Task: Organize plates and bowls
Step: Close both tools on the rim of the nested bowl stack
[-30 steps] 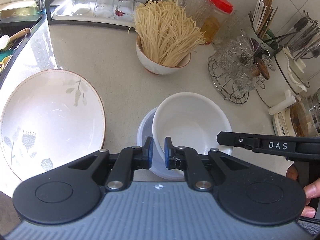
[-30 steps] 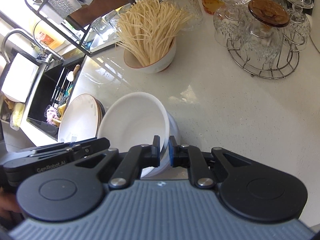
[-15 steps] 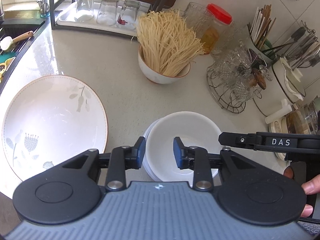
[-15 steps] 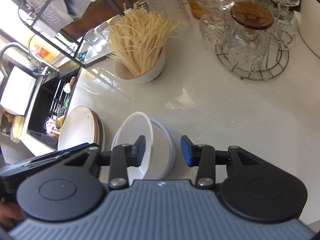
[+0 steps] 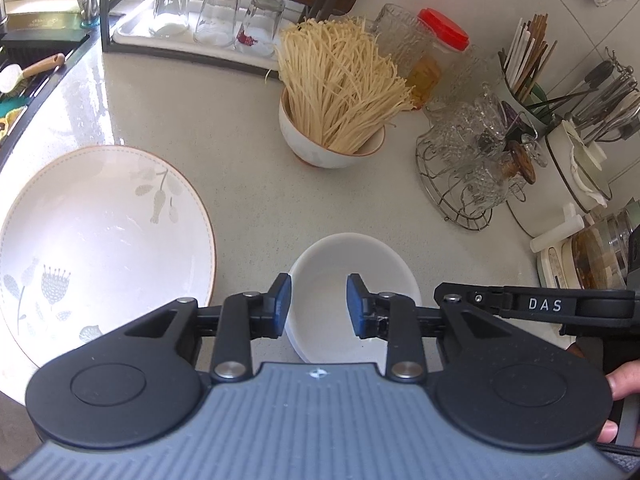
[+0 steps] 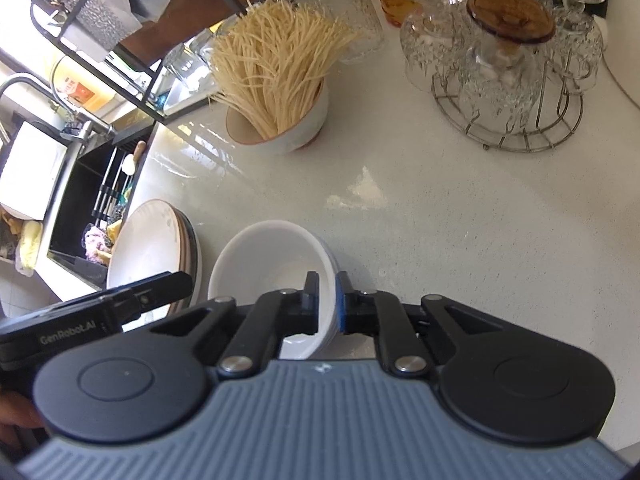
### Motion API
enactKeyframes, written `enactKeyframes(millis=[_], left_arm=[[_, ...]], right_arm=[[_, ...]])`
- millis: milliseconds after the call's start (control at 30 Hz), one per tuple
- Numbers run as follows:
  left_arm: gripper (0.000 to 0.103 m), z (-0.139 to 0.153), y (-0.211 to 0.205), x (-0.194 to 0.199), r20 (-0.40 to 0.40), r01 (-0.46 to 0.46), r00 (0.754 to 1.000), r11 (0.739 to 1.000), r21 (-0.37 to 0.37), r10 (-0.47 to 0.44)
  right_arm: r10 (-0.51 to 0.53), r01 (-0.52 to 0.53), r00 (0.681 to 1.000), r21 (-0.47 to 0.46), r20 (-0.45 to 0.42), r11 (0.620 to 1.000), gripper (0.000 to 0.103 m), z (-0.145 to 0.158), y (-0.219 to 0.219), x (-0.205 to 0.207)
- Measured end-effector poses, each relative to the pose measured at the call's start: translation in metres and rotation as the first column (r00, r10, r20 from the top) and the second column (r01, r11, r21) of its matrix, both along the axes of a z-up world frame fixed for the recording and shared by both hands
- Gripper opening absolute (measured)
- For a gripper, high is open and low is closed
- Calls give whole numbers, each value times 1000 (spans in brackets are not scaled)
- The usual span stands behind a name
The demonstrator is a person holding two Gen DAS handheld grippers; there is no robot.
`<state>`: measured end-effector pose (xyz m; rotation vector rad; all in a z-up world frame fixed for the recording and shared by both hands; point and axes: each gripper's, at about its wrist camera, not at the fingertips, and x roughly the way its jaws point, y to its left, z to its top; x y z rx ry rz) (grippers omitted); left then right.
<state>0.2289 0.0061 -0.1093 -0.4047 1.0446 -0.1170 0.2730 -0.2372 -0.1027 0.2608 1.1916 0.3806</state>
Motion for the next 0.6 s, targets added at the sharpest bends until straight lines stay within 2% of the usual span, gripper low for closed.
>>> enactKeyframes(millis=[133,233,300,367,400,433,600], left_arm=[[35,-13,0,5,-22,7,1000,1000,3,-6],[35,-21,0,8,-39,12,999,1000,1,-12],[35,-25,1,8,-49,11,999,1000,-7,-11],[35,-29,2,9,-60,9,998,1000,-16,-10],[35,-31,2,10,-63,7,998,1000,-21,-8],[35,-33,3,10,-66,4,998,1000,-28,-6],[35,-44,6,13,-103,-12,995,998,-68,5]], right_arm=[[7,-7,1000,8,-9,1000,13,-5,2,2],[8,-8,1000,-30,10,1000,14,-6,7,3],[10,-10,1000,-24,-6,1000,14,-10,8,6],[7,-7,1000,-15,-28,1000,22,-15,8,8],[5,-5,999,-14,-35,1000,33,-17,8,9],[4,-4,999,-9,-38,1000,38,-20,8,9],[-31,32,996,6,-89,999,38,-38,5,15]])
